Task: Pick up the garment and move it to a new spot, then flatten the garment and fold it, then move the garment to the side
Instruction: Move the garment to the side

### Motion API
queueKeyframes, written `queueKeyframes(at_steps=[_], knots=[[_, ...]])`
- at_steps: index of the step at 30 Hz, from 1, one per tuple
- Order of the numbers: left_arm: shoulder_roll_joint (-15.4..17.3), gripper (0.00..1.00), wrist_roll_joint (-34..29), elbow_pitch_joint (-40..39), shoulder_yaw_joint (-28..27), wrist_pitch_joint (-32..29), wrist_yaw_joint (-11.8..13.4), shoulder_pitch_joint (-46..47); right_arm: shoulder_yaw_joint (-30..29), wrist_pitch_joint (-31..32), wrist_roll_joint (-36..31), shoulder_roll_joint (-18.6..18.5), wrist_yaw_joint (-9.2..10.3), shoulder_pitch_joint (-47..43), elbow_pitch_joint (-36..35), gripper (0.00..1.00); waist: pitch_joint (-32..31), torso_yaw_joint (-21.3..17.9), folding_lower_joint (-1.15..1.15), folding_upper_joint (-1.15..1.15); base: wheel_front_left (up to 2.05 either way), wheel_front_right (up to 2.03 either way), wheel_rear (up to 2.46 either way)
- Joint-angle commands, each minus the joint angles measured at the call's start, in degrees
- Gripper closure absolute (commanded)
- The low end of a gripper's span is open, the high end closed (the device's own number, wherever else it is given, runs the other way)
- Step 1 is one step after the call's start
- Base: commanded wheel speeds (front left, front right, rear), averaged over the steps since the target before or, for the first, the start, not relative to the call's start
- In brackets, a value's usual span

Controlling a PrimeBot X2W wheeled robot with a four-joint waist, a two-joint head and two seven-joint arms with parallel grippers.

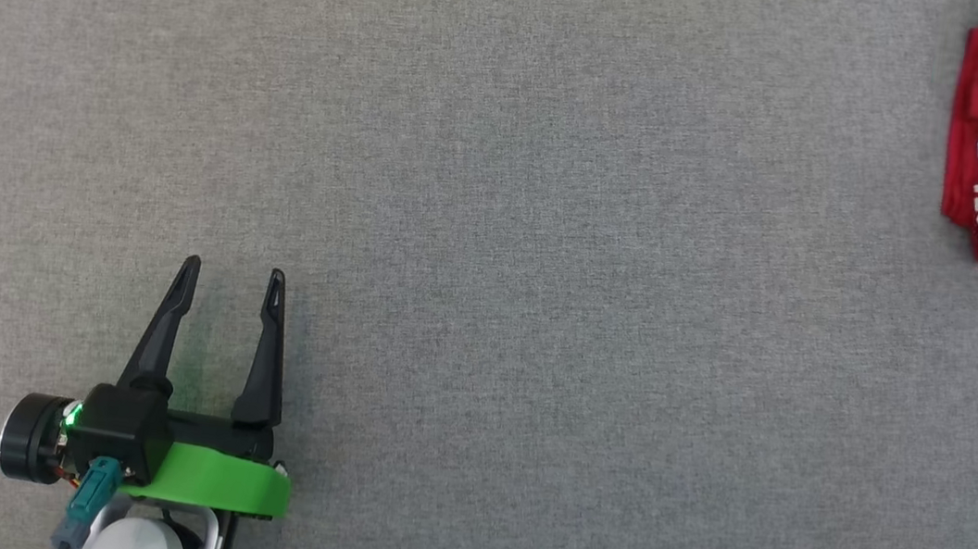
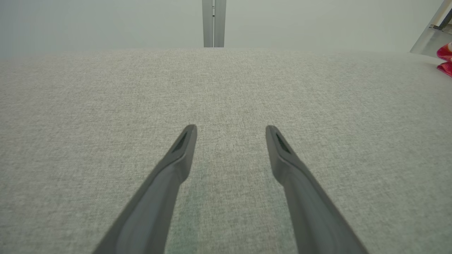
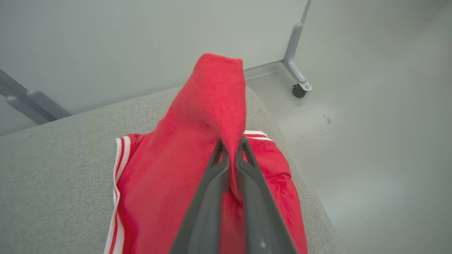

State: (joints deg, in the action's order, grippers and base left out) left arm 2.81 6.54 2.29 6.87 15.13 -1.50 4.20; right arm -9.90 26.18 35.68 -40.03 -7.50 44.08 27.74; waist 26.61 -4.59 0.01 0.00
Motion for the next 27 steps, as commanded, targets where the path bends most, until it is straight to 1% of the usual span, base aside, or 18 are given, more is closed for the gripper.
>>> queueKeyframes(at_steps=[1,2,4,5,6,8,10,14,17,19,22,25,27], knots=[[0.21,0.00,-0.44,0.37,-0.17,-0.02,-0.08,0.57,-0.92,-0.80,-0.99,0.32,0.02,1.01,1.27,0.44,-0.27,-0.01,-0.01,0.00,0.00,0.00,0.00],[0.21,0.00,-0.68,0.75,-0.17,-0.01,0.07,0.31,-0.94,-0.76,-2.06,0.87,0.02,0.83,2.23,0.00,-0.56,-0.05,-0.01,0.00,0.00,0.00,0.00],[0.21,0.00,-0.44,1.19,-0.18,-0.01,0.36,-0.22,-0.62,-0.74,-3.79,0.97,0.02,0.15,3.05,0.00,-1.28,-0.18,-0.01,0.00,0.00,0.00,0.00],[0.22,0.00,-0.31,1.36,-0.10,-0.02,0.44,-0.50,-0.28,-1.62,-4.90,0.39,0.02,-0.20,2.65,0.00,-1.60,-0.22,-0.01,0.00,0.00,0.00,0.00],[0.21,0.00,-0.17,1.58,0.07,-0.02,0.56,-0.77,-0.35,-3.71,-6.81,-0.65,0.04,-0.57,2.02,0.00,-2.16,-0.20,-0.01,0.00,0.00,0.00,0.00],[0.21,0.00,0.21,1.55,0.08,-0.01,1.10,-1.03,-1.43,-8.13,-9.70,-1.09,0.04,-1.49,1.47,0.00,-3.25,-0.03,-0.01,0.00,0.00,0.00,0.00],[0.21,0.00,0.89,1.46,-0.02,-0.02,1.76,-1.33,-1.29,-11.63,-11.51,-0.45,0.02,-3.06,0.61,0.00,-4.53,0.20,-0.01,0.00,0.00,0.00,0.00],[0.22,0.00,2.52,1.28,-0.66,-0.02,3.01,-3.08,-0.09,-19.76,-14.26,1.22,0.04,-8.26,-4.11,0.00,-8.67,0.42,-0.01,0.00,0.00,0.00,0.00],[0.20,0.00,2.83,1.11,-1.28,-0.01,3.61,-4.58,1.80,-25.06,-16.02,3.91,0.04,-14.17,-7.71,0.00,-12.52,0.77,-0.01,0.00,0.00,0.00,0.00],[0.22,0.00,3.06,1.42,-2.24,-0.02,4.23,-6.46,2.72,-28.91,-17.67,6.55,0.04,-19.07,-10.24,0.00,-15.73,1.20,-0.01,0.00,0.00,0.00,0.00],[0.21,0.00,4.34,2.18,-3.61,-0.01,4.87,-8.91,3.64,-33.03,-20.26,10.74,0.04,-25.78,-12.24,0.00,-19.69,1.95,-0.01,0.00,0.00,0.00,0.00],[0.19,0.00,5.17,2.64,-4.74,-0.02,4.39,-11.21,3.78,-37.01,-23.59,16.48,0.05,-31.71,-13.40,0.00,-22.85,2.81,-0.01,0.00,0.00,0.00,0.00],[0.19,0.00,5.48,3.09,-4.98,-0.02,3.61,-12.14,3.96,-39.07,-25.69,19.51,0.05,-35.42,-13.72,0.00,-24.57,3.66,-0.01,0.00,0.00,0.00,0.00]])
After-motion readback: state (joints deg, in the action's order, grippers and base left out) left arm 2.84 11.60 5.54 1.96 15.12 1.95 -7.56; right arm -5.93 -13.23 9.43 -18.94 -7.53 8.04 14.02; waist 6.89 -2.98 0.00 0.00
